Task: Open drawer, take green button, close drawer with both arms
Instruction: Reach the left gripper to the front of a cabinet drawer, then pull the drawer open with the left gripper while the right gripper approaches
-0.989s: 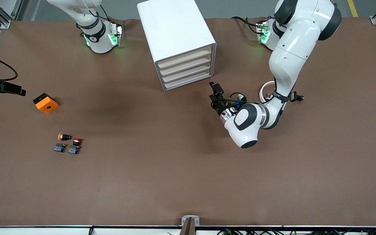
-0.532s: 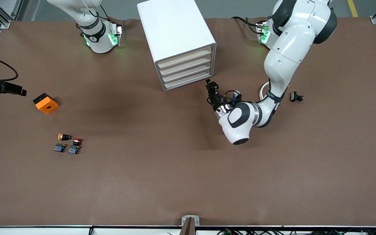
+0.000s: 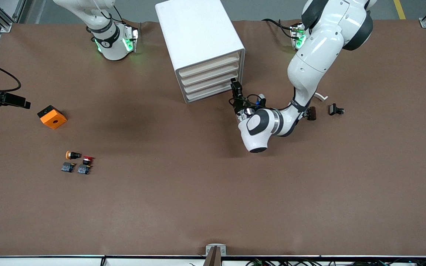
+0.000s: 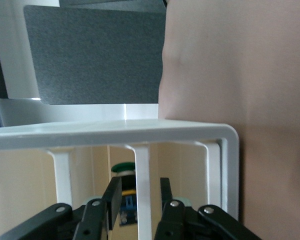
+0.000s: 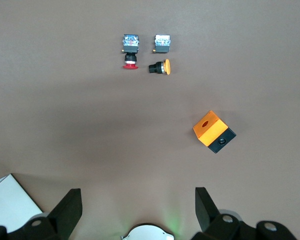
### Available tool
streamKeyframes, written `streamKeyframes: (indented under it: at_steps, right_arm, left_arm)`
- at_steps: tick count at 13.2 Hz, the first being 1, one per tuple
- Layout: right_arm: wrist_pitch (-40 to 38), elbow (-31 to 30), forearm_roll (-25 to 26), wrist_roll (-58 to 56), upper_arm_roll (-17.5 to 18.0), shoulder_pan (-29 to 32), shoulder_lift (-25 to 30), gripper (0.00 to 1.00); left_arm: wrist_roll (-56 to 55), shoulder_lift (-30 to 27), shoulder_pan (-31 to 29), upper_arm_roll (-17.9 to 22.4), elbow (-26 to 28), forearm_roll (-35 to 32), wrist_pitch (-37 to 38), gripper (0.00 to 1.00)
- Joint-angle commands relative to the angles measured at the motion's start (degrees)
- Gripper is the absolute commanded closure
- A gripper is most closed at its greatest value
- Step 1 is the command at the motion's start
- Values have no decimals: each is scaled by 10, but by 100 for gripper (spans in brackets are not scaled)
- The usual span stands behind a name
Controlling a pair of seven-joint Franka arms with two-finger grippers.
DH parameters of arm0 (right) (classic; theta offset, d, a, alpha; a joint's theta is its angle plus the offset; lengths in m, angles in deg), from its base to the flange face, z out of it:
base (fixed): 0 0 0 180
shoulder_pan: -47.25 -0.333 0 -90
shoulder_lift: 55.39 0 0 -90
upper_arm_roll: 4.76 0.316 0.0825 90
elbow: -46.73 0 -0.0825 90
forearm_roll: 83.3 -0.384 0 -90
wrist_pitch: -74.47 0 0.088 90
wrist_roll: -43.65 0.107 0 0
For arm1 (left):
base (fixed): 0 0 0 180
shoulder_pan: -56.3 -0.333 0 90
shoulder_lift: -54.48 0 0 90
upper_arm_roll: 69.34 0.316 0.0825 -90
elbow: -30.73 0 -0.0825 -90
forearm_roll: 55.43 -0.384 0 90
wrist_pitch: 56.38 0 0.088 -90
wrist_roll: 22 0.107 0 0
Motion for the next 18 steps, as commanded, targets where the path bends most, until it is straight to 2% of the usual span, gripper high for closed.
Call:
streamKeyframes:
  at_steps: [1, 8, 11, 13, 15, 18]
  right_arm:
    - [0, -1, -5, 7, 2, 6, -2, 0]
    - [9, -10, -6, 8, 2, 11, 1, 0]
    - [8, -13, -7, 32, 4, 8, 1, 0]
    - [6, -13, -7, 55, 6, 3, 2, 0]
    - [4, -13, -7, 69, 6, -6, 3, 0]
    - [7, -9, -7, 111, 6, -32, 3, 0]
  left_arm:
    - [-7, -4, 8, -2, 17, 10, 9, 62]
    - [-9, -3, 38, -10, 27, 10, 10, 63]
    - [-10, -3, 46, -12, 35, 10, 10, 73]
    - [-11, -3, 46, -17, 37, 10, 10, 87]
    - [-10, -4, 44, -18, 36, 10, 10, 93]
    - [-7, -3, 28, -15, 30, 9, 10, 93]
